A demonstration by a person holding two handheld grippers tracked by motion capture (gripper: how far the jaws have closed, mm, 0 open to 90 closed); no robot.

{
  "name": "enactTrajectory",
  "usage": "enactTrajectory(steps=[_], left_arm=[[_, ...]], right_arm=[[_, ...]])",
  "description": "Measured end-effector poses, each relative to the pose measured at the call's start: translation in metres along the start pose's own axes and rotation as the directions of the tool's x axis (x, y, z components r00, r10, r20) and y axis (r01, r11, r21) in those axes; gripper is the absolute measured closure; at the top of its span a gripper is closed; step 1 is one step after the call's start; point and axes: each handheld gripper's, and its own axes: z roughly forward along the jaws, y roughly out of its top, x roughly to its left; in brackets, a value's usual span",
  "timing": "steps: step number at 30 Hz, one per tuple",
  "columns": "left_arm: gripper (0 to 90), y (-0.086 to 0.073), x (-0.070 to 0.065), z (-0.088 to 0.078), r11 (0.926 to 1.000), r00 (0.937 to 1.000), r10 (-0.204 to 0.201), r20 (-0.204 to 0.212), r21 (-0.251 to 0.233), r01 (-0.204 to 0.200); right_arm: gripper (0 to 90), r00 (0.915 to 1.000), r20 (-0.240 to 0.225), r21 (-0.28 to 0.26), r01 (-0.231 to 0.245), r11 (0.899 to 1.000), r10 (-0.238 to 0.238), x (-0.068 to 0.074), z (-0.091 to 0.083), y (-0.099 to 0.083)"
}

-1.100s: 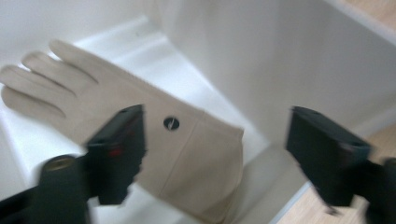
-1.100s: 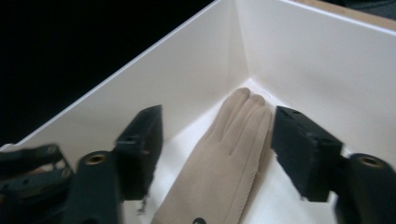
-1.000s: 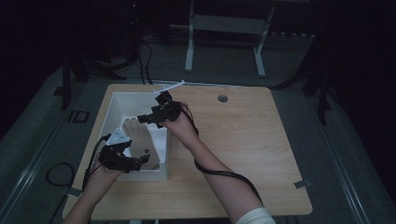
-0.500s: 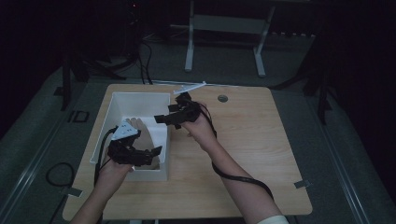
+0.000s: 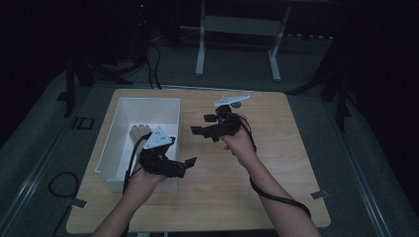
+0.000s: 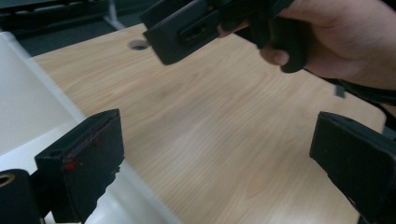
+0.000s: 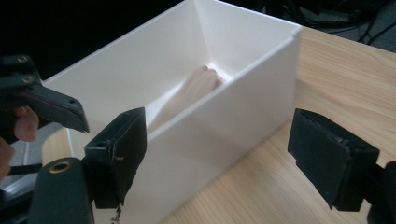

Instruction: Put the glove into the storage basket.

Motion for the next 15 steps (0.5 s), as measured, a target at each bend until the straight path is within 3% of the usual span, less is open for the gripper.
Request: enactTrajectory(steps=[7, 15], left_arm=[[3.5, 0.006, -0.018, 0.018, 0.9994, 0.9975, 0.034, 0.061, -0.005, -0.034], [3.5, 0.006, -0.033, 0.037, 0.9982, 0.9905, 0.058, 0.124, 0.011, -0.059]], right_arm=[[19.2, 0.9997, 0.022, -0.005, -0.001, 1.000, 0.001, -0.010, -0.024, -0.022], [19.0, 0.9993, 0.037, -0.004, -0.006, 1.000, 0.006, -0.021, -0.041, -0.046]])
